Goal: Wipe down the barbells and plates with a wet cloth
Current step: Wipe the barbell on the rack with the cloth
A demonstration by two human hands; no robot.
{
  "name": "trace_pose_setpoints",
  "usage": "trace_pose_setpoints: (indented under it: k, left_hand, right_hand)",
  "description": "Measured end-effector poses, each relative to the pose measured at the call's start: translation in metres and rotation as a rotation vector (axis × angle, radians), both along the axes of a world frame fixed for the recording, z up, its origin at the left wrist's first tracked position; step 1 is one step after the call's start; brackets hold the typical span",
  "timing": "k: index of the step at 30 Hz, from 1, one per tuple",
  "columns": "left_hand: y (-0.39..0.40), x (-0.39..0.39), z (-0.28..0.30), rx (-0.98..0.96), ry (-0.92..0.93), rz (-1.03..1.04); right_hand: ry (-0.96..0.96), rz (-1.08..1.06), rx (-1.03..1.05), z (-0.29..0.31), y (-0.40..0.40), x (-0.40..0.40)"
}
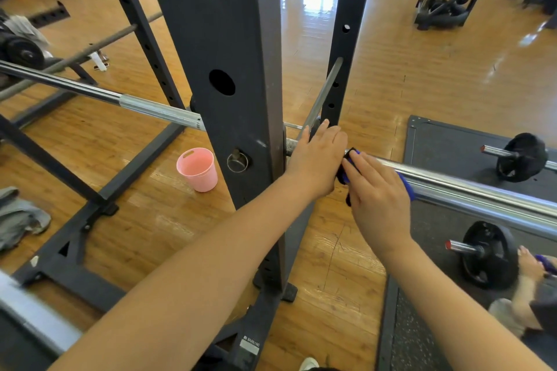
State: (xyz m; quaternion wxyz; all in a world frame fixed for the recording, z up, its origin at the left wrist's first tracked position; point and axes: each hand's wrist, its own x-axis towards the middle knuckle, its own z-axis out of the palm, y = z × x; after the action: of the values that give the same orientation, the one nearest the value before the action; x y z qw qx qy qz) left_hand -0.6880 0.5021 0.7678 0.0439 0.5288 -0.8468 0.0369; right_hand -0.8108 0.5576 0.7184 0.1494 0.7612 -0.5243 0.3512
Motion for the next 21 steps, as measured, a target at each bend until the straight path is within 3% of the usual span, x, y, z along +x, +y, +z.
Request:
trace_pose_setpoints:
  k: [3, 7, 13, 21]
  left_hand:
    - [0.012, 0.007, -0.015, -0.182, -0.002, 0.024]
    - [0.029, 0.019, -0.041, -0.379, 0.056, 0.009]
    - [0.021, 0.004, -0.032, -0.349, -0.053, 0.058]
    - [0.017, 0.004, -0.022, -0.205, -0.016, -0.017]
  right_hand:
    - [0.024, 0.032, -0.032, -0.004, 0.004, -0.021]
    - [-0.091, -0.035, -0.049, 0.001, 0.005, -0.031]
    - [-0.136, 0.010, -0.182, 0.018, -0.008, -0.015]
    - [0.139, 0.021, -0.035, 0.013, -0.006, -0.028]
